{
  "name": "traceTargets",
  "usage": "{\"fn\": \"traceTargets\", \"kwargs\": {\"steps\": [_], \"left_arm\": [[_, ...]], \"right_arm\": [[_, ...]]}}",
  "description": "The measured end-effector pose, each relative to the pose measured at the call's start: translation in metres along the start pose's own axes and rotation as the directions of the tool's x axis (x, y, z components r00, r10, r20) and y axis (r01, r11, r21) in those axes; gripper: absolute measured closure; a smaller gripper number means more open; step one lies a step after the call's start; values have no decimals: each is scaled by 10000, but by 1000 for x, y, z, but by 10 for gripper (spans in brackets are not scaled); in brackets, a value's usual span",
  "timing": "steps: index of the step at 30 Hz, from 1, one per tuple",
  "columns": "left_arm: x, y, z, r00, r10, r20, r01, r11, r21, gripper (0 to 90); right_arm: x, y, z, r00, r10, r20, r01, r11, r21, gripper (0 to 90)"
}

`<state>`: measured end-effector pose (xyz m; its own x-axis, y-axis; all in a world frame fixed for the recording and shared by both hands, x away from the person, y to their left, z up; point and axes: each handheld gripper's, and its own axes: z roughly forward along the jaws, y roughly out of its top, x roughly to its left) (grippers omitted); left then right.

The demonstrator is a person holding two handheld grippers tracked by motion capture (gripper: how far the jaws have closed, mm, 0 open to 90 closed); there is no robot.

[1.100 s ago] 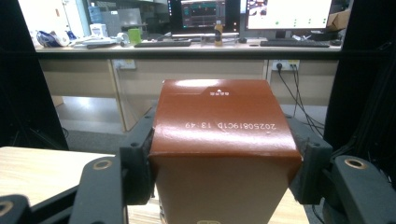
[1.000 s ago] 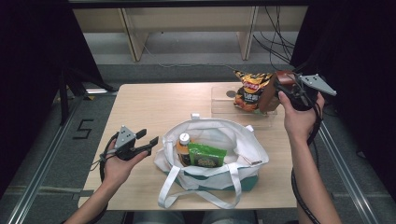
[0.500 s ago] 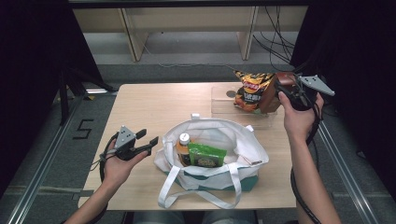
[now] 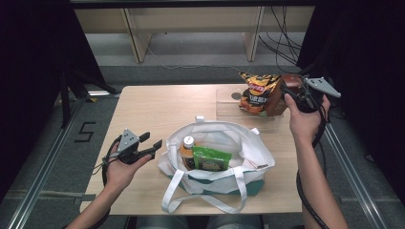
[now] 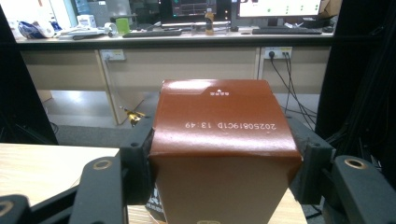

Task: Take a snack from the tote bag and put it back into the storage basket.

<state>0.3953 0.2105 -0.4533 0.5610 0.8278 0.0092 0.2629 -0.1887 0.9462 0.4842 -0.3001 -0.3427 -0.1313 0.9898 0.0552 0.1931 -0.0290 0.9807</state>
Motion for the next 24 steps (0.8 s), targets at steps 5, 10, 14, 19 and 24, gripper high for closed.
{"fn": "traceTargets", "kwargs": {"steps": [5, 10, 14, 19, 24], "left_arm": [[0, 0, 0, 10000, 1, -5, -1, 10000, -10, 401], [0, 0, 0, 10000, 3, -3, -3, 10000, -19, 401], [0, 0, 0, 10000, -14, -13, 14, 10000, -18, 401], [0, 0, 0, 10000, -10, -19, 10, 10000, -22, 401], [0, 0, 0, 10000, -1, -10, 1, 10000, -12, 401]], "right_arm": [[-1, 0, 1, 10000, 62, 25, -63, 9999, 129, 390], [-1, -2, 3, 9999, -94, 67, 93, 9999, 71, 390], [0, -3, 6, 9999, 38, 96, -39, 9999, 136, 390], [0, -4, 8, 9999, 14, 131, -17, 9997, 235, 390], [0, -4, 10, 9999, 60, 160, -67, 9989, 461, 389]]}}
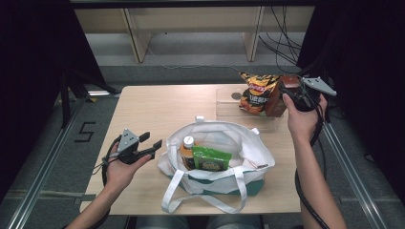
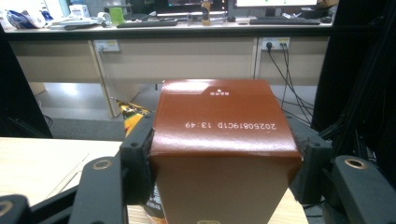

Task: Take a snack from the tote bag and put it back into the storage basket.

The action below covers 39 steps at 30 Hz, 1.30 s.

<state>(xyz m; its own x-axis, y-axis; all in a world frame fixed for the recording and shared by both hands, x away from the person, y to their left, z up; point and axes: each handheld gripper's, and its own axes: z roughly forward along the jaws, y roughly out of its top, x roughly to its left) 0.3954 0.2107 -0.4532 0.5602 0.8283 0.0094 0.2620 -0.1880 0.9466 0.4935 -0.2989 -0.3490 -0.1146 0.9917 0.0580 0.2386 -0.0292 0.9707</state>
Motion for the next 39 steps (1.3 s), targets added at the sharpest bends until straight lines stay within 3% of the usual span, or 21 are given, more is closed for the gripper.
{"fn": "traceTargets", "kwargs": {"steps": [1, 2, 6, 8, 15, 18, 25, 32, 36, 39], "left_arm": [[0, 0, 0, 10000, 0, -1, 0, 10000, -3, 401], [0, 0, 0, 10000, -11, -3, 11, 10000, -1, 402], [0, 0, 0, 10000, 13, 14, -13, 10000, 16, 401], [0, 0, 0, 10000, 18, 19, -18, 10000, 18, 401], [0, 0, 0, 10000, 38, 29, -38, 10000, 13, 401], [0, 0, 0, 10000, 47, 18, -47, 10000, -3, 401], [0, 1, -1, 10000, 47, -28, -47, 10000, 39, 401], [0, 0, 0, 10000, 31, 39, -31, 10000, -7, 401], [-1, 1, 0, 10000, 44, 56, -44, 10000, -20, 401], [0, 0, 0, 10000, 2, 42, -2, 10000, -24, 401]], "right_arm": [[-2, -1, 1, 9997, -241, 33, 241, 9997, -44, 389], [0, -1, 2, 10000, 15, 66, -15, 10000, -11, 389], [-2, -4, 5, 9999, -140, 56, 139, 9999, 44, 389], [-1, -5, 6, 9999, 39, 110, -41, 9998, 195, 388], [-4, -6, 10, 9998, -196, 93, 194, 9996, 188, 387], [-2, -5, 11, 9999, 36, 161, -42, 9993, 379, 388], [-2, -5, 12, 9999, -41, 111, 37, 9994, 356, 387], [-1, -5, 15, 9993, -371, 65, 368, 9987, 363, 387], [0, -3, 16, 9999, -130, 96, 125, 9985, 531, 386], [-1, -2, 17, 9996, -218, 179, 207, 9980, 592, 386]]}}
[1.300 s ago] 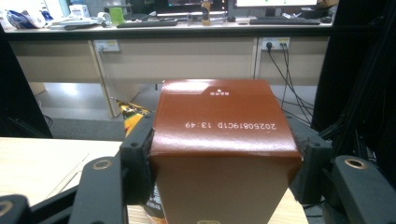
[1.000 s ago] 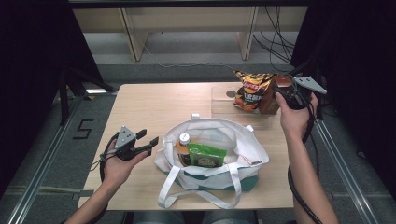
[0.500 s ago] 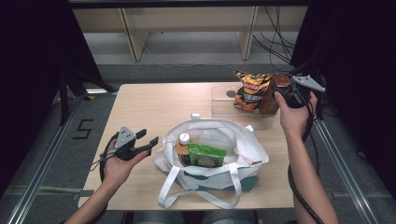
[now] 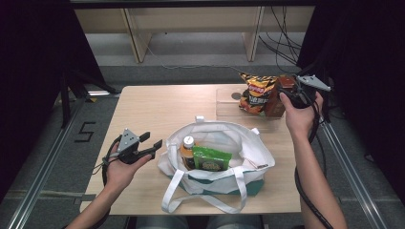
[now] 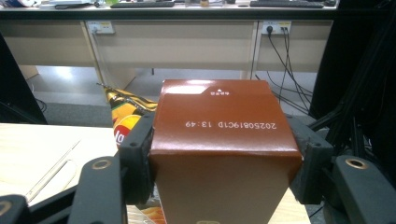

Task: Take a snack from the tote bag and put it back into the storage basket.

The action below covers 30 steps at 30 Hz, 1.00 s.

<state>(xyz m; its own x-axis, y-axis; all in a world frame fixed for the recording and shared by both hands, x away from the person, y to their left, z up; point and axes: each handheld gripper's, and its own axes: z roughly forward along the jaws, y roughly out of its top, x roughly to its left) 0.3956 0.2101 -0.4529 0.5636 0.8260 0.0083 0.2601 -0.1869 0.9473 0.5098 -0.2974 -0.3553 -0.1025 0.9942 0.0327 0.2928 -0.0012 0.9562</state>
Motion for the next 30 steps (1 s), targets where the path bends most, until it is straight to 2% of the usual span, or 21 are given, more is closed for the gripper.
{"fn": "traceTargets", "kwargs": {"steps": [2, 4, 8, 9, 10, 13, 14, 15, 19, 21, 23, 26, 28, 29, 30], "left_arm": [[0, 0, 0, 10000, -3, -11, 3, 10000, 14, 401], [0, 0, 0, 10000, -10, -7, 10, 10000, 19, 401], [0, 0, 0, 10000, 11, 10, -11, 10000, 26, 401], [0, 0, 0, 10000, 13, 12, -14, 10000, 27, 401], [1, 0, 0, 10000, 50, 8, -50, 10000, 23, 401], [1, 0, 0, 10000, 73, 5, -73, 10000, 30, 401], [0, 0, 0, 10000, -13, 6, 13, 10000, 29, 401], [1, 0, 0, 10000, 75, 17, -75, 10000, 30, 401], [1, 0, 2, 9998, 160, 103, -159, 9999, -58, 401], [1, 0, 2, 9999, 103, 102, -102, 9999, -65, 401], [1, 0, 0, 10000, 46, 3, -46, 10000, 46, 401], [2, -1, 2, 9999, 78, 101, -77, 9999, -86, 401], [1, -1, 2, 9999, 71, 91, -70, 9999, -85, 401], [1, 0, 1, 9999, 108, 27, -108, 9999, 20, 401], [0, 0, 0, 10000, 0, 13, 0, 10000, 30, 401]], "right_arm": [[0, 1, 1, 10000, -7, -38, 8, 10000, 90, 386], [1, 1, 1, 9997, 223, -21, -223, 9996, 155, 385], [0, 2, 3, 10000, 30, -32, -30, 9999, 128, 386], [-1, 2, 4, 9998, -149, -90, 150, 9999, 84, 385], [1, 3, 4, 10000, 61, -70, -60, 9999, 159, 386], [1, 5, 5, 9999, -67, -135, 70, 9997, 242, 386], [0, 4, 6, 9996, -244, -127, 246, 9995, 174, 386], [-1, 4, 6, 9996, -241, -145, 244, 9995, 179, 386], [0, 6, 7, 10000, 1, -20, 0, 9996, 285, 386], [0, 6, 7, 9993, 328, 166, -333, 9988, 351, 386], [-2, 6, 9, 9998, 82, 158, -87, 9995, 311, 386], [-1, 7, 9, 9999, 50, 142, -56, 9992, 392, 386], [0, 7, 9, 9998, 148, 120, -154, 9988, 463, 386], [-1, 7, 10, 9999, -1, 163, -6, 9990, 458, 386], [-1, 6, 10, 9999, 42, 122, -48, 9988, 495, 386]]}}
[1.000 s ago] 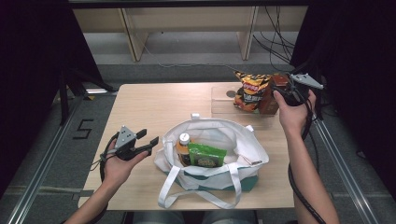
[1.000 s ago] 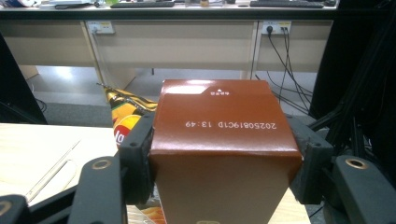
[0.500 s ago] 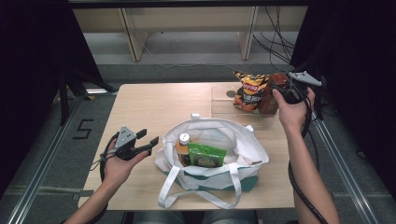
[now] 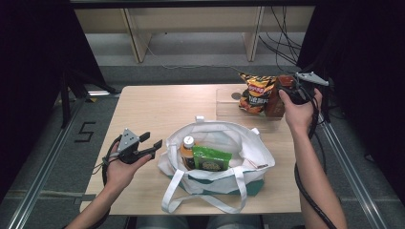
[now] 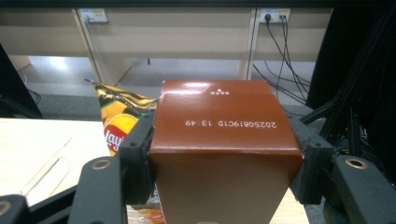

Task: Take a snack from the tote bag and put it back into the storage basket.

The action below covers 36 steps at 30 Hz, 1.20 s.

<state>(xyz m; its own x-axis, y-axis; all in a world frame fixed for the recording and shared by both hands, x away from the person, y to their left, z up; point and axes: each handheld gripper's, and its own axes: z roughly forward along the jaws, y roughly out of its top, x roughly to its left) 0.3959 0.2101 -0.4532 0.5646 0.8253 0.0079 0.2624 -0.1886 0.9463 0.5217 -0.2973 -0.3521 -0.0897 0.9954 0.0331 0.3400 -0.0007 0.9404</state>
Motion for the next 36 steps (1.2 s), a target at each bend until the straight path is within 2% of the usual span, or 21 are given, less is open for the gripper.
{"fn": "traceTargets", "kwargs": {"steps": [1, 2, 3, 4, 6, 17, 22, 24, 26, 31, 33, 35, 36], "left_arm": [[0, 0, 0, 10000, 25, 5, -25, 10000, -5, 401], [0, 0, 0, 10000, 16, -2, -16, 10000, -5, 401], [0, 0, 0, 10000, 16, -6, -16, 10000, -4, 401], [0, 0, 0, 10000, -1, -15, 1, 10000, -15, 401], [1, 0, 1, 9999, 87, 58, -86, 9999, -125, 401], [1, 0, 1, 9998, 163, 81, -162, 9998, -103, 401], [1, 0, 1, 9999, 129, 105, -128, 9999, -82, 401], [1, 0, 2, 9999, 105, 96, -104, 9999, -99, 401], [1, 0, 1, 9999, 94, 84, -94, 9999, -80, 401], [2, 0, 1, 9997, 221, 92, -220, 9997, -83, 401], [0, 0, 0, 10000, 13, -17, -13, 10000, 19, 401], [1, 0, 0, 10000, 76, -16, -76, 10000, -25, 401], [1, 0, 0, 10000, 50, 2, -50, 10000, -25, 401]], "right_arm": [[0, 0, 1, 10000, -3, 27, 3, 10000, 22, 386], [-3, -1, 2, 9998, -207, -22, 207, 9998, 4, 386], [-1, -1, 1, 10000, 66, 24, -67, 9999, 88, 386], [0, -1, 1, 9999, 124, 9, -124, 9998, 141, 386], [0, -3, 2, 10000, -86, -6, 86, 9999, 63, 386], [1, -8, 5, 10000, 51, -56, -50, 9997, 243, 385], [-2, -10, 7, 9998, -187, -58, 187, 9998, 84, 384], [-1, -11, 6, 9998, 170, -53, -168, 9996, 217, 384], [-2, -12, 7, 10000, 85, -7, -85, 9999, 141, 384], [-1, -17, 11, 9999, 28, -99, -24, 9989, 463, 384], [-1, -21, 14, 10000, 59, -37, -57, 9983, 585, 384], [0, -25, 15, 10000, 97, 14, -98, 9980, 621, 383], [-2, -26, 17, 9998, -179, -45, 181, 9980, 605, 382]]}}
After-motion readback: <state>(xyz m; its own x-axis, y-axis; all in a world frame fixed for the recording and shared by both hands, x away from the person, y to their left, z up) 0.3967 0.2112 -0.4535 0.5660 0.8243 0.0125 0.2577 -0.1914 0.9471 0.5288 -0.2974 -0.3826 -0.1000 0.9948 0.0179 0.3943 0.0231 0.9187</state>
